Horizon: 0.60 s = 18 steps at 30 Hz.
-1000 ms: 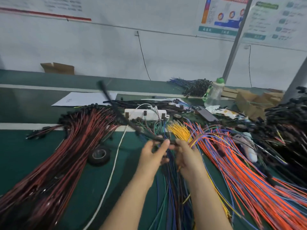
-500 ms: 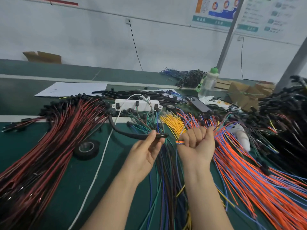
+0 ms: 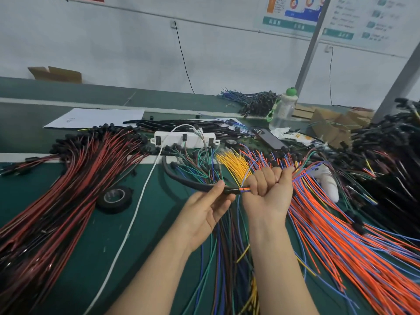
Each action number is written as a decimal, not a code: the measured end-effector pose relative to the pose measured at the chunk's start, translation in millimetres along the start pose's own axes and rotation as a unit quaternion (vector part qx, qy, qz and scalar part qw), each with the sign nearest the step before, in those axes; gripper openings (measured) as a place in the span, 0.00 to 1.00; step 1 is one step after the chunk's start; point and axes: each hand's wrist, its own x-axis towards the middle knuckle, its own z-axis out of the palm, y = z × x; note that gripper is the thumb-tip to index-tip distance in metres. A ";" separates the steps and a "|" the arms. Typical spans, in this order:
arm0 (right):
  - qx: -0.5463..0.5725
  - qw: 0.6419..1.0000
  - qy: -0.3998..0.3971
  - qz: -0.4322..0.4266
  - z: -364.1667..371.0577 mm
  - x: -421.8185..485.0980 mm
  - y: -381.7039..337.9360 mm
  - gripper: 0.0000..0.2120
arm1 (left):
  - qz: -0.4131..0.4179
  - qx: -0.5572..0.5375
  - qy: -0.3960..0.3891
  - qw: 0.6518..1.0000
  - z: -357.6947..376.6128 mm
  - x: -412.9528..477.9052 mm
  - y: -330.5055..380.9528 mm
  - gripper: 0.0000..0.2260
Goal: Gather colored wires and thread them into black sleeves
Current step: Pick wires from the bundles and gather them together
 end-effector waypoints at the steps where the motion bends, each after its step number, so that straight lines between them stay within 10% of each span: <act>1: 0.006 1.000 0.001 0.000 0.2 0.3 -0.7 0.31 | -0.006 0.001 0.000 1.000 0.1 -0.4 -0.5 0.11; 18: -0.070 0.995 0.018 -0.065 -1.0 0.3 5.7 0.28 | 0.043 -0.011 -0.001 0.999 7.8 -0.4 -9.8 0.03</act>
